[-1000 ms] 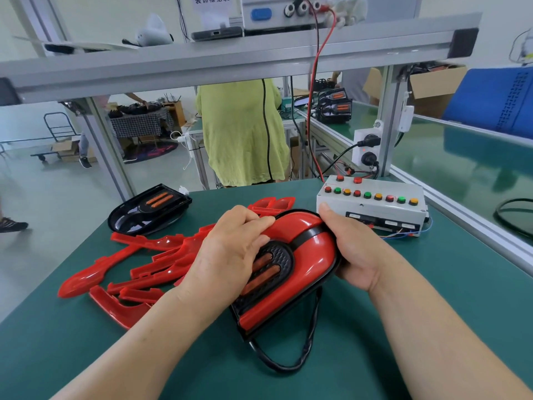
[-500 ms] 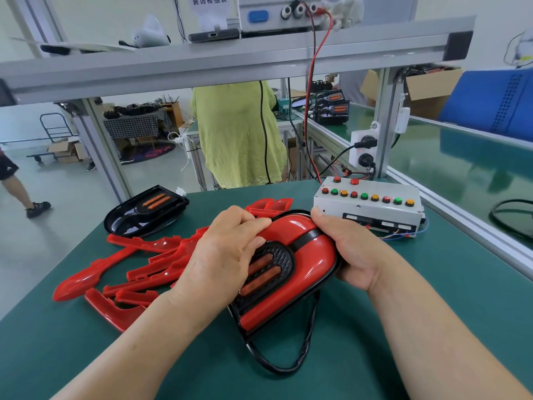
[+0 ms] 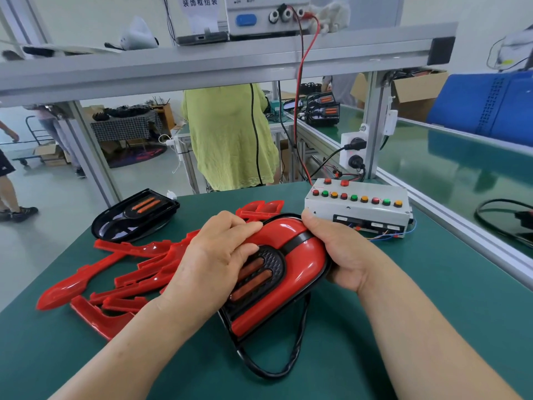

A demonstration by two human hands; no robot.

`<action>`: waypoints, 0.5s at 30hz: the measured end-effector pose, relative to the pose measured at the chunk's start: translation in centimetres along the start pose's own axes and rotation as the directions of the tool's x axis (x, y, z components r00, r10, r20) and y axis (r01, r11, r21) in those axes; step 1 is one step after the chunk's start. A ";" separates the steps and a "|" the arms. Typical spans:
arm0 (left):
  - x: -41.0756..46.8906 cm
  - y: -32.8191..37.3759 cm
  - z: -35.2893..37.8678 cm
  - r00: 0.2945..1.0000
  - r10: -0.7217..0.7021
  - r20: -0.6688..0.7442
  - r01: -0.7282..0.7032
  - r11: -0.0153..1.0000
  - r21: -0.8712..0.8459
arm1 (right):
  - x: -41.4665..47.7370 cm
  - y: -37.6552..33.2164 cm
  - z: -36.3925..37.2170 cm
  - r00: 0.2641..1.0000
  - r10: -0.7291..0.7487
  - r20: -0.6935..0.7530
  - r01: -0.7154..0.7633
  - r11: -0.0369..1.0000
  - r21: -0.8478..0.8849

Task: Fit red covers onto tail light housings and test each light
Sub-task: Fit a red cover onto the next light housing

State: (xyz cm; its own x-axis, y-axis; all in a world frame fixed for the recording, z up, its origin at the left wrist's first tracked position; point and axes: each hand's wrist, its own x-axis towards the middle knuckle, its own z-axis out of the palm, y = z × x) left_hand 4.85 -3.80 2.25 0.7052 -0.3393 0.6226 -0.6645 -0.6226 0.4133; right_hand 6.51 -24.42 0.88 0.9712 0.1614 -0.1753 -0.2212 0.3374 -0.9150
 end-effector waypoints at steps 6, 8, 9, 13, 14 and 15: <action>0.0 0.1 0.1 0.999 0.015 0.030 -0.016 1.000 0.012 | -0.1 -0.1 0.2 1.000 0.003 -0.011 -0.004 1.000 -0.024; 0.0 0.0 0.1 0.999 0.001 0.032 -0.001 1.000 0.000 | -0.2 -0.1 0.3 1.000 0.006 -0.018 -0.007 0.999 -0.033; 0.0 0.0 0.1 0.999 -0.001 0.034 0.001 1.000 -0.006 | -0.2 -0.1 0.4 1.000 0.009 -0.024 -0.009 0.999 -0.034; -0.1 -0.1 0.1 0.999 0.003 0.042 -0.002 1.000 -0.018 | -0.2 -0.1 0.5 0.998 0.018 -0.058 -0.020 0.999 -0.034; -0.1 -0.1 0.2 0.999 0.003 0.042 -0.003 1.000 -0.015 | -0.2 -0.1 0.6 0.998 0.022 -0.065 -0.024 0.999 -0.032; -0.2 -0.2 0.3 0.999 0.003 0.040 -0.002 1.000 -0.012 | -0.2 0.0 0.6 0.997 0.026 -0.070 -0.028 0.999 -0.029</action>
State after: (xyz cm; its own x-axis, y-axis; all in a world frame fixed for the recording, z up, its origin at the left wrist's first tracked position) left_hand 4.93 -3.86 1.88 0.7127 -0.3686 0.5969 -0.6688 -0.6136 0.4197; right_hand 6.25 -23.89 1.18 0.9689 0.1053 -0.2241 -0.2459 0.3052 -0.9200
